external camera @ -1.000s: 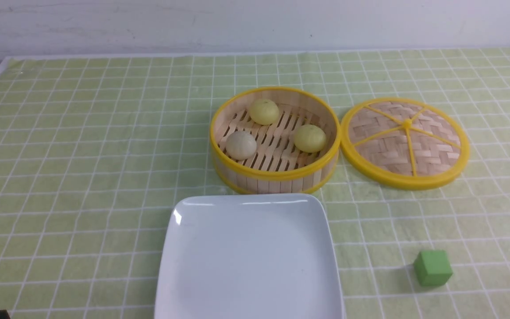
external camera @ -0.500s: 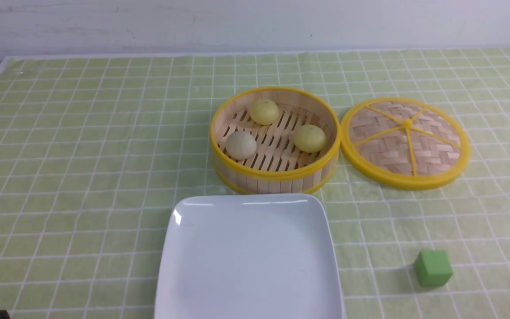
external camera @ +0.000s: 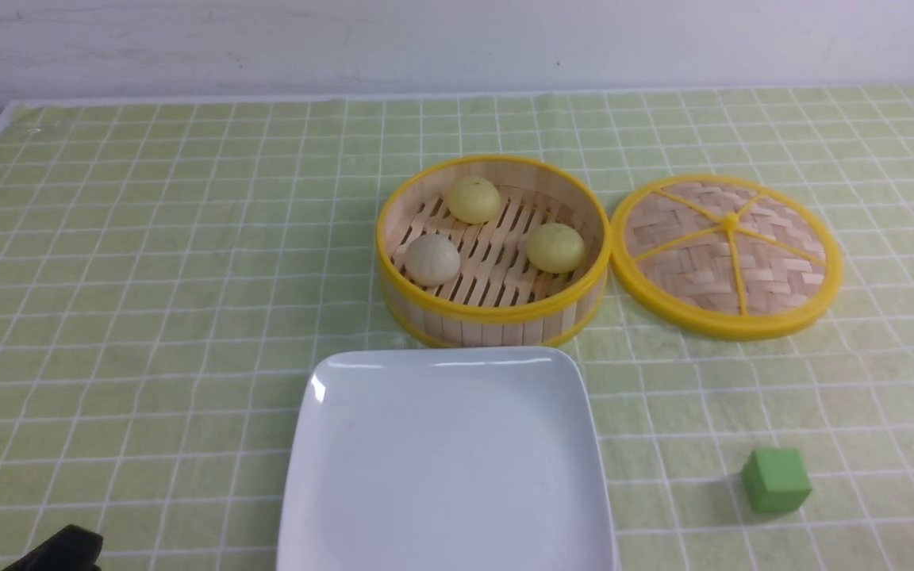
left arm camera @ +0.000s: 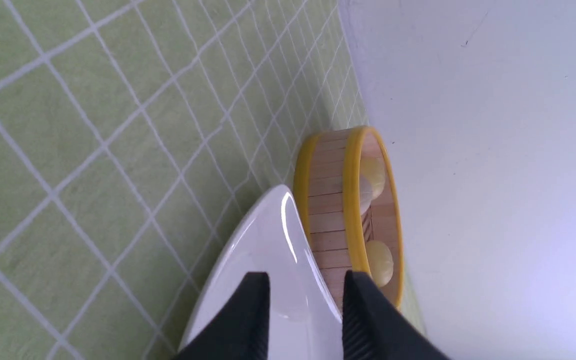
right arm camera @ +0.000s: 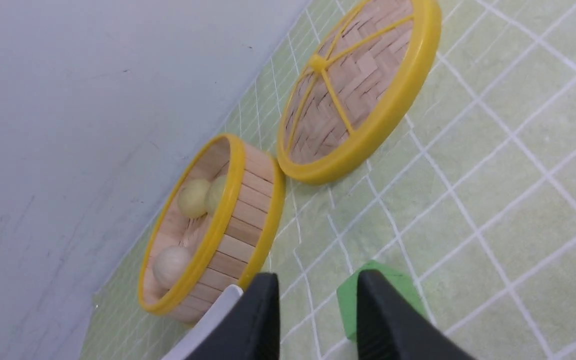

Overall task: Put the steamed buns into the plate on the green tablecloth.
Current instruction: 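Reach toward a bun in the bamboo steamer with the right gripper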

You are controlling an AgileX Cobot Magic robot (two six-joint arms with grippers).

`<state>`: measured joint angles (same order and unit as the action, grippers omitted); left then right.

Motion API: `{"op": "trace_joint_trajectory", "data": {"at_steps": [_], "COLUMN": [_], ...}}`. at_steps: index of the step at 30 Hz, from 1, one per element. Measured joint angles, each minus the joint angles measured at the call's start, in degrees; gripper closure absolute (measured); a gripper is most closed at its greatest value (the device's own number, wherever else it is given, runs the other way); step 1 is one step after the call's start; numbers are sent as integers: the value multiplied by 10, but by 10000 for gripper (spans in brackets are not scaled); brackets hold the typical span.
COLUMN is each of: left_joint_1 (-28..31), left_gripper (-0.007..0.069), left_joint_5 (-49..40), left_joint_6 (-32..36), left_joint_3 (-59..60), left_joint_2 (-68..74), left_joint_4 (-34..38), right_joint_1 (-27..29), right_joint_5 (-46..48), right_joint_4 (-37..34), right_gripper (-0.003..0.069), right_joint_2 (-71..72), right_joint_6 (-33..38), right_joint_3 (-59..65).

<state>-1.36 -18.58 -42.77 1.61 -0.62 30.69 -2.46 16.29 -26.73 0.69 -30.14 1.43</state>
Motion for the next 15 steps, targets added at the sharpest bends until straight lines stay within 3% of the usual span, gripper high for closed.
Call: {"op": "trace_joint_trajectory", "data": {"at_steps": [6,9,10,11,12,15], "left_joint_1": [-5,-12,-12,-13,-13,-13], "left_gripper": [431,553,561,607,610,622], "left_joint_5": [9,-7,-11,-37,-41,-171], "left_joint_6": [12,157,175,236,242,288], "left_joint_3": [-35,-141,-147,-195,-195,-260], "left_joint_2": [0,2,4,33,38,175], "left_joint_4": [80,85,84,73,71,30], "right_joint_1": [0,0,0,0,0,0], "right_joint_5": [-2,24,24,65,71,207], "right_joint_4": [7,64,68,100,103,139], "right_gripper": [451,582,582,650,655,671], "right_joint_2": [0,-18,-21,-56,-62,-202], "right_joint_6": [4,58,60,75,76,82], "right_joint_3": [-27,-111,-116,-155,-160,-253]}}
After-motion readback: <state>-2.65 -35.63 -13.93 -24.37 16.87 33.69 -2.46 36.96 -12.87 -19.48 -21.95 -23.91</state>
